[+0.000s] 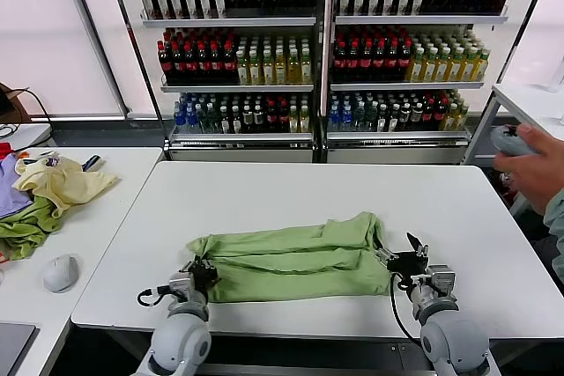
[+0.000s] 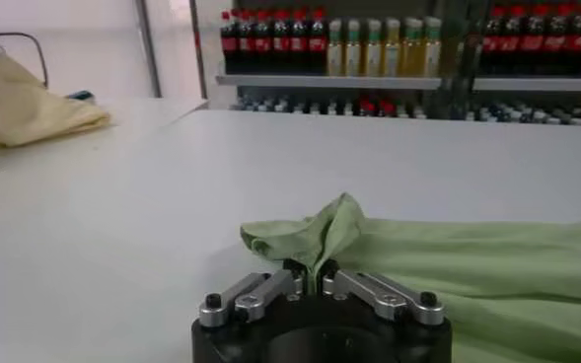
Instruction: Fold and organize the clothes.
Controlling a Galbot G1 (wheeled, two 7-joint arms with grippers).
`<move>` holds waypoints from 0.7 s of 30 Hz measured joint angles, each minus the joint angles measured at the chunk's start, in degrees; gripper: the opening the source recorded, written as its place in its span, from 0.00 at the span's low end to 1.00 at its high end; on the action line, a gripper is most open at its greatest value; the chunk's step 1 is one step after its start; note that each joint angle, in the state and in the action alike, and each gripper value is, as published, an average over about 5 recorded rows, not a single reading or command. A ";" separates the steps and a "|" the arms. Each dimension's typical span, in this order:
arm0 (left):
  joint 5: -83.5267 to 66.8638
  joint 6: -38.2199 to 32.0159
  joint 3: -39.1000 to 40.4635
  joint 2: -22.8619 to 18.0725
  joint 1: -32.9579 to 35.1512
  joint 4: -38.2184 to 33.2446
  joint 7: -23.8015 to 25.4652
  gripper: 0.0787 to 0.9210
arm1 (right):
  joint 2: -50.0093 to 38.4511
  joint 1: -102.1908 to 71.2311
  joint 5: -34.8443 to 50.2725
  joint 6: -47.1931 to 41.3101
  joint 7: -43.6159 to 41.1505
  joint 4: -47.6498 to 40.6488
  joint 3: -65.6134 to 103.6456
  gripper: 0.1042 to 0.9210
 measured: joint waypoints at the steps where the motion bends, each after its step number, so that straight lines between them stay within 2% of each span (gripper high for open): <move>1: -0.73 0.03 -0.94 0.85 0.10 -0.24 0.24 0.07 | 0.01 -0.01 -0.09 0.10 -0.05 0.09 -0.04 0.88; 7: -7.64 0.10 -7.73 5.92 -0.25 -2.98 1.69 0.07 | 0.09 -0.05 -0.73 0.65 -0.38 0.44 -0.37 0.88; 11: -16.33 0.32 -11.59 7.73 -1.05 -6.17 2.27 0.07 | 0.12 -0.04 -0.89 0.81 -0.51 0.71 -0.37 0.88; 16: -28.55 -0.04 -13.11 7.43 -1.57 -11.50 2.95 0.07 | -0.02 0.02 -1.12 0.88 -0.58 0.92 -0.40 0.88; 21: -38.01 -0.84 -11.02 4.60 -2.24 -15.40 3.43 0.07 | -0.16 0.04 -1.40 0.91 -0.67 1.17 -0.58 0.88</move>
